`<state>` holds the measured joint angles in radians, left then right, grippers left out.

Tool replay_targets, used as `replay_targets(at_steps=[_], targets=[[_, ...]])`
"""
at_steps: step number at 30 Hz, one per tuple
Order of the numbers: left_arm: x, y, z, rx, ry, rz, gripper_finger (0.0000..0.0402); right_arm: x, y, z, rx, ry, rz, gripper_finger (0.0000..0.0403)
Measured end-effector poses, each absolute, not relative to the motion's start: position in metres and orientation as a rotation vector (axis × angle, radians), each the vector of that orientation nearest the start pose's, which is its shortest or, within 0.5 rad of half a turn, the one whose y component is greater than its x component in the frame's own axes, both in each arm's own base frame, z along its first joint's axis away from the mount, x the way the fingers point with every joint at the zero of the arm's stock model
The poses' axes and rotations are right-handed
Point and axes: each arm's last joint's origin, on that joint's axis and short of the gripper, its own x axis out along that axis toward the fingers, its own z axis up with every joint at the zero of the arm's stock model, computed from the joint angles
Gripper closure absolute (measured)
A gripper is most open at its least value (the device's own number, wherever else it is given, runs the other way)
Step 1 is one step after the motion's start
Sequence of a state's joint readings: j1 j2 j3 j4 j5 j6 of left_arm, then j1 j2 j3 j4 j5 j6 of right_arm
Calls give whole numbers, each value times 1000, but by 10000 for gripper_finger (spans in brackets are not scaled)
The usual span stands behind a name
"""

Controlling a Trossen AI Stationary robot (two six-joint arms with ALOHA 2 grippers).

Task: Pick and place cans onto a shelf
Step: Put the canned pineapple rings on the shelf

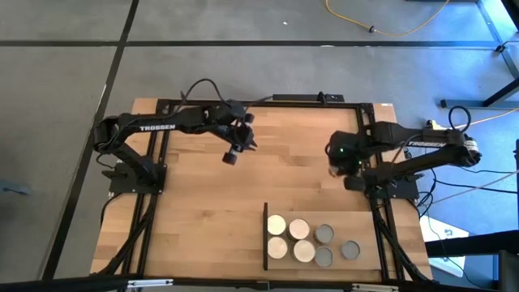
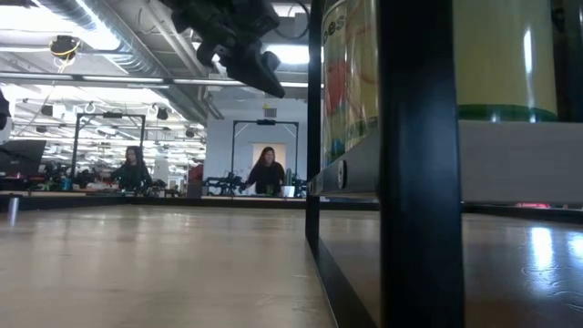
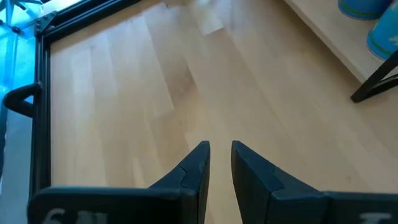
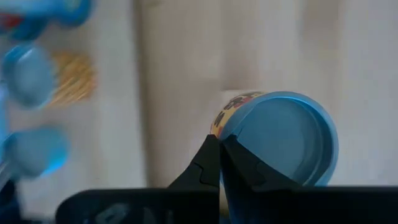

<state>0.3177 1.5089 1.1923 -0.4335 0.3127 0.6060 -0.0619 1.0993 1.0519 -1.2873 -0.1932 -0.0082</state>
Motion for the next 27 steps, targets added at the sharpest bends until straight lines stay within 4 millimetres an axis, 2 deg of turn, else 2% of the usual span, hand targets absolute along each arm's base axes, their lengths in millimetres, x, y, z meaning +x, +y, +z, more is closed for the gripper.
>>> replay_targets(at_steps=[5, 16, 23, 27], targets=[[313, 87, 283, 360, 687, -213, 343, 165, 20, 293, 159, 1383, 234, 400], [314, 84, 283, 352, 695, -199, 343, 157, 73, 295, 242, 1401, 245, 400], [314, 84, 283, 352, 695, -200, 343, 147, 103, 292, 325, 1377, 142, 400], [314, 84, 283, 351, 694, -202, 343, 137, 116, 284, 385, 1404, 65, 400]])
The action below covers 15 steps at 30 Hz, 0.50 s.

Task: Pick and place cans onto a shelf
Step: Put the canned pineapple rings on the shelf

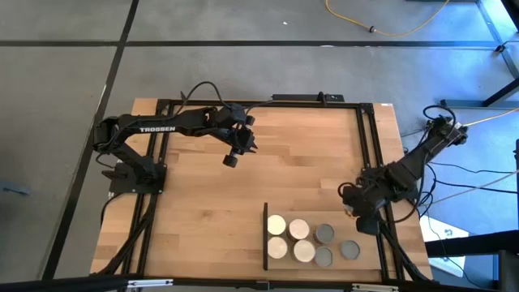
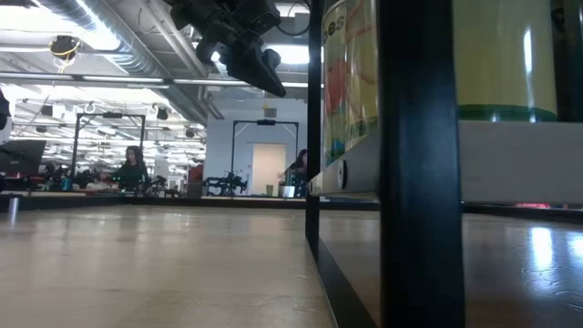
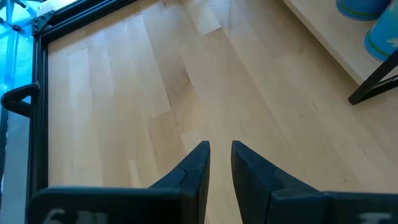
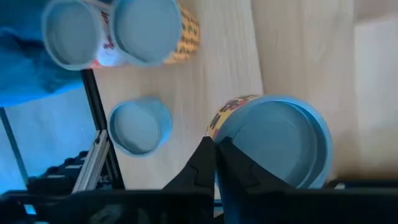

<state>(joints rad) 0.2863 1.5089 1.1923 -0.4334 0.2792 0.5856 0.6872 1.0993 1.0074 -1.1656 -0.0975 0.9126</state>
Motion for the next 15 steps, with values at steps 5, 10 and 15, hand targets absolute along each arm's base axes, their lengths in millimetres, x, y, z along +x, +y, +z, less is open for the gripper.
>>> replay_targets(at_steps=[5, 10, 15], targets=[[314, 84, 283, 350, 694, -202, 343, 129, 131, 267, 453, 1396, 27, 400], [314, 84, 283, 350, 694, -202, 343, 129, 140, 248, 498, 1353, 7, 400], [314, 84, 283, 349, 694, -201, 343, 129, 146, 230, 514, 1347, 26, 400]])
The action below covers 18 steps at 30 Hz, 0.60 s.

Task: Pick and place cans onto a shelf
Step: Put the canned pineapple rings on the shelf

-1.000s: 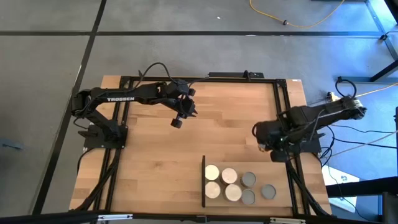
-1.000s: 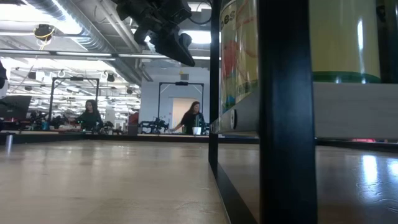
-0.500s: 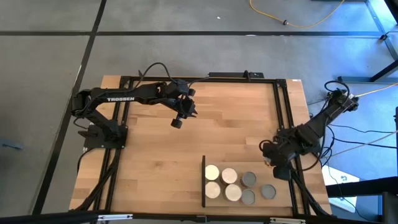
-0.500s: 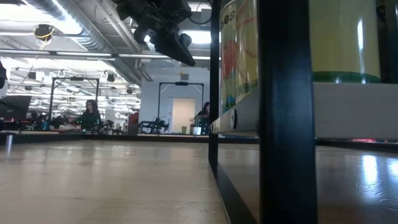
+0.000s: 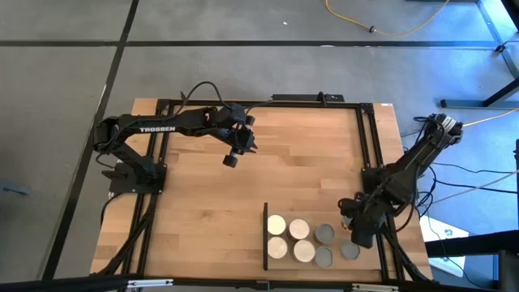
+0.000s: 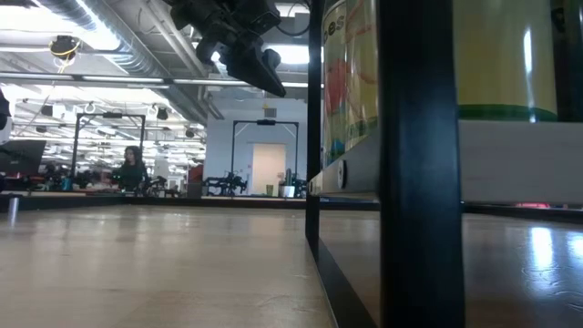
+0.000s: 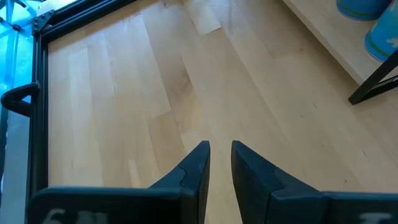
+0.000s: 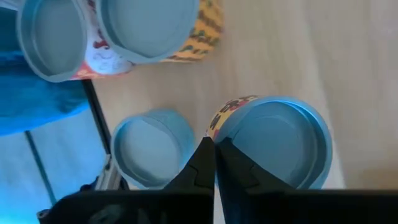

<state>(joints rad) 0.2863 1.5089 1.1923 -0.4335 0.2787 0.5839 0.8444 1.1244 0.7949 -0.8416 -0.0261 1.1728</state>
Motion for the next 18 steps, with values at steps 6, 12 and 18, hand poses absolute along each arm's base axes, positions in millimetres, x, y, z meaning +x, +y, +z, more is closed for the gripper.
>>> replay_targets(at_steps=[6, 12, 18], targets=[[314, 84, 283, 348, 694, -201, 343, 129, 148, 219, 503, 1355, 28, 400], [314, 84, 283, 345, 695, -199, 343, 131, 150, 214, 464, 1369, 30, 400], [314, 84, 283, 334, 696, -194, 343, 133, 154, 209, 438, 1399, 47, 400]])
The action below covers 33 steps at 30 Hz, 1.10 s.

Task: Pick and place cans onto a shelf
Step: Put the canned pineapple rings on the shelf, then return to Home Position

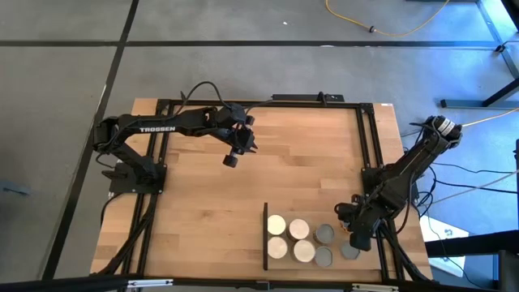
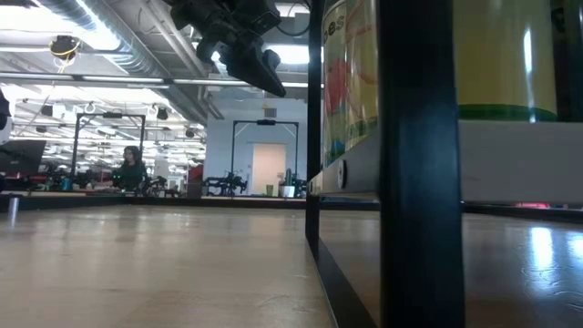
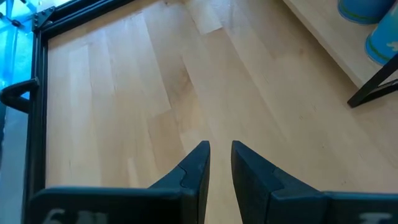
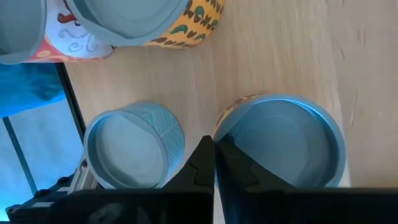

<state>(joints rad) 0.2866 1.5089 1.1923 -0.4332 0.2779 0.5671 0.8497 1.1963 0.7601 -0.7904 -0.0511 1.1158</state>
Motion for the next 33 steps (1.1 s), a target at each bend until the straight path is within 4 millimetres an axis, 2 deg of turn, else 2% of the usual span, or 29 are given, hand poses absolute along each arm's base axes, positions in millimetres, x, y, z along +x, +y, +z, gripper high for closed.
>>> replay_targets(at_steps=[9, 17, 21, 27, 33], targets=[[314, 84, 283, 319, 697, -189, 343, 133, 155, 209, 451, 1431, 66, 370], [314, 84, 283, 319, 697, -189, 343, 131, 157, 209, 483, 1498, 120, 364], [314, 84, 283, 320, 697, -189, 343, 132, 160, 217, 511, 1514, 158, 363], [314, 85, 283, 310, 700, -175, 343, 138, 164, 248, 513, 1440, 155, 362], [311, 80, 293, 237, 656, -134, 355, 137, 154, 294, 408, 1321, -6, 372]])
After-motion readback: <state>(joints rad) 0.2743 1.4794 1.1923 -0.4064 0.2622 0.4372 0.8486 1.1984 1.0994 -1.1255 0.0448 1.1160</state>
